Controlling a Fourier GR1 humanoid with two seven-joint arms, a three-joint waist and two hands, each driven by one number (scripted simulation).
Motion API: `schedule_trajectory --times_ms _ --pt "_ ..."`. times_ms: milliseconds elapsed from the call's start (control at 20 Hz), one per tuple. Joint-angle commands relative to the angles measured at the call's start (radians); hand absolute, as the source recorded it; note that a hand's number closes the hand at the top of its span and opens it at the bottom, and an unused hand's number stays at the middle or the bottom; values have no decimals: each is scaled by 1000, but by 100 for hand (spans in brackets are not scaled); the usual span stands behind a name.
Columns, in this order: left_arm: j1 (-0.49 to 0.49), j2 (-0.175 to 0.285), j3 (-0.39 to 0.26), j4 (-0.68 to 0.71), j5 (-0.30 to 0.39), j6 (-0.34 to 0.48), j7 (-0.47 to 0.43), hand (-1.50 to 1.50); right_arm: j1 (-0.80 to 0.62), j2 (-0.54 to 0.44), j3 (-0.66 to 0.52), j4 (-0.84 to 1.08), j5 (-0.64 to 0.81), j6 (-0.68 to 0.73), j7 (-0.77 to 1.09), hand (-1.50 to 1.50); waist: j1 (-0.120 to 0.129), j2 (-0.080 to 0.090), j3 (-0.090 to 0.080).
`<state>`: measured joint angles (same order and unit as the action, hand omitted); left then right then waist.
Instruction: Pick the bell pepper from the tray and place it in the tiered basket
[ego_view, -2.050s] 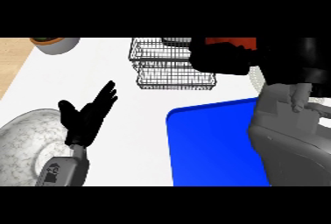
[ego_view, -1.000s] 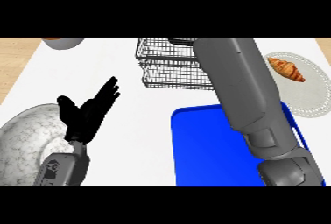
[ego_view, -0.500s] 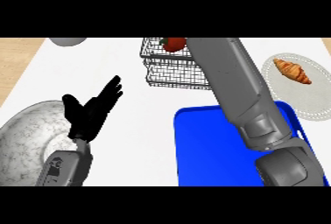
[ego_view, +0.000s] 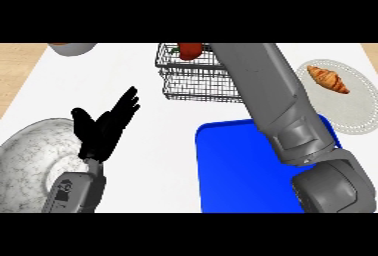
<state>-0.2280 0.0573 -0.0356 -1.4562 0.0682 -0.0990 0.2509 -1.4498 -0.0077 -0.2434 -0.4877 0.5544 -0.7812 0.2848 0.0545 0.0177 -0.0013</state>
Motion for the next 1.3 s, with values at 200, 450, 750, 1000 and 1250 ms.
schedule_trajectory --times_ms 200,450,750,1000,1250 --pt "77 10 32 -20 -1 28 -4 0 90 -98 -14 -92 -5 -5 113 -150 -76 -30 2" --pt "106 38 65 -46 25 13 6 0 299 -107 52 -331 -37 181 140 -150 -107 -43 2" --pt "154 35 62 -71 19 19 -3 0 473 -217 96 -593 -113 471 199 -150 -140 -56 3" --pt "133 36 75 -69 11 41 -3 0 635 -367 25 -852 -251 666 245 -150 -172 -58 3" --pt "156 28 70 -59 14 28 -34 0 844 -474 -75 -1155 -393 804 327 -150 -160 -48 2"
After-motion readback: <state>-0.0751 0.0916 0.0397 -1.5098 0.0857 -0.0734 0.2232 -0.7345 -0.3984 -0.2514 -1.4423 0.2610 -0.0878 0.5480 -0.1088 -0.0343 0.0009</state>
